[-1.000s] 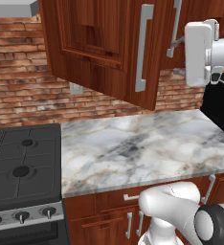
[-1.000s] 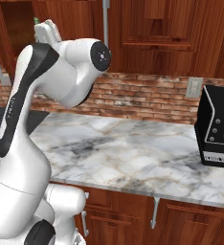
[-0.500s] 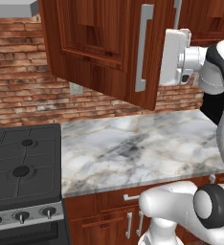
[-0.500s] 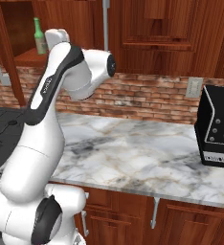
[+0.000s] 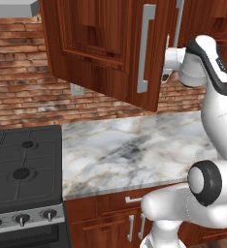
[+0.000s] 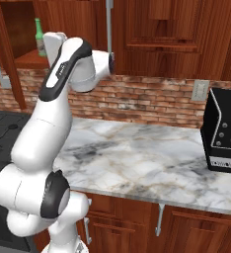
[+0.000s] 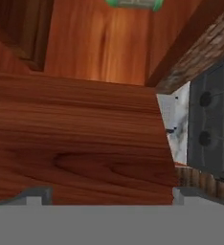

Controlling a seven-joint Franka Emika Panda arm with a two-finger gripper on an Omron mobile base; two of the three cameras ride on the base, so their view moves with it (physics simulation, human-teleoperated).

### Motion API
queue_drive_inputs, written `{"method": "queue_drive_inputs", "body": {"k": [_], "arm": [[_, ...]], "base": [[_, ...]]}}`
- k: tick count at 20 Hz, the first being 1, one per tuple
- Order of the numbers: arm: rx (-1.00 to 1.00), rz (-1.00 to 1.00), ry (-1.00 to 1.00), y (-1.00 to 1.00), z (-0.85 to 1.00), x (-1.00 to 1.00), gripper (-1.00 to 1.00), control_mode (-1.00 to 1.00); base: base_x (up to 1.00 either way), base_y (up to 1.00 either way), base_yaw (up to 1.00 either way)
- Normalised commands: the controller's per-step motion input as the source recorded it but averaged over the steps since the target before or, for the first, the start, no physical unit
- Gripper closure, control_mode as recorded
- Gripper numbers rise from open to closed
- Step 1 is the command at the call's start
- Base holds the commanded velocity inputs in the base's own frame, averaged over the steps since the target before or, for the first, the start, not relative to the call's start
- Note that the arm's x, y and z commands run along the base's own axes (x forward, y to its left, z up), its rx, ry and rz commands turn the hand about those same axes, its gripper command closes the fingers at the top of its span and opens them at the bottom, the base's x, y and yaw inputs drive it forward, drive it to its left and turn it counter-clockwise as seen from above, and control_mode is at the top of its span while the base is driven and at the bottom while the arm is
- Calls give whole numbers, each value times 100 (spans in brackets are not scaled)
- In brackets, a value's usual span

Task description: Get the candle and the beer from the cabinet and move them to the dining counter.

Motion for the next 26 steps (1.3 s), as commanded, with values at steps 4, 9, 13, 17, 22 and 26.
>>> {"method": "queue_drive_inputs", "body": {"k": [4,9,13,17,22,26], "arm": [[1,32,0,38,0,10,-100,-100],[0,35,-3,54,0,-33,-100,-100],[0,30,-14,57,0,-54,-100,-100],[0,25,-15,56,0,-51,-100,-100],[0,20,-9,59,-1,-42,-100,-100],[0,13,-5,74,-9,-20,-100,-100]], "base": [[0,0,0],[0,0,0],[0,0,0],[0,0,0],[0,0,0],[0,0,0]]}}
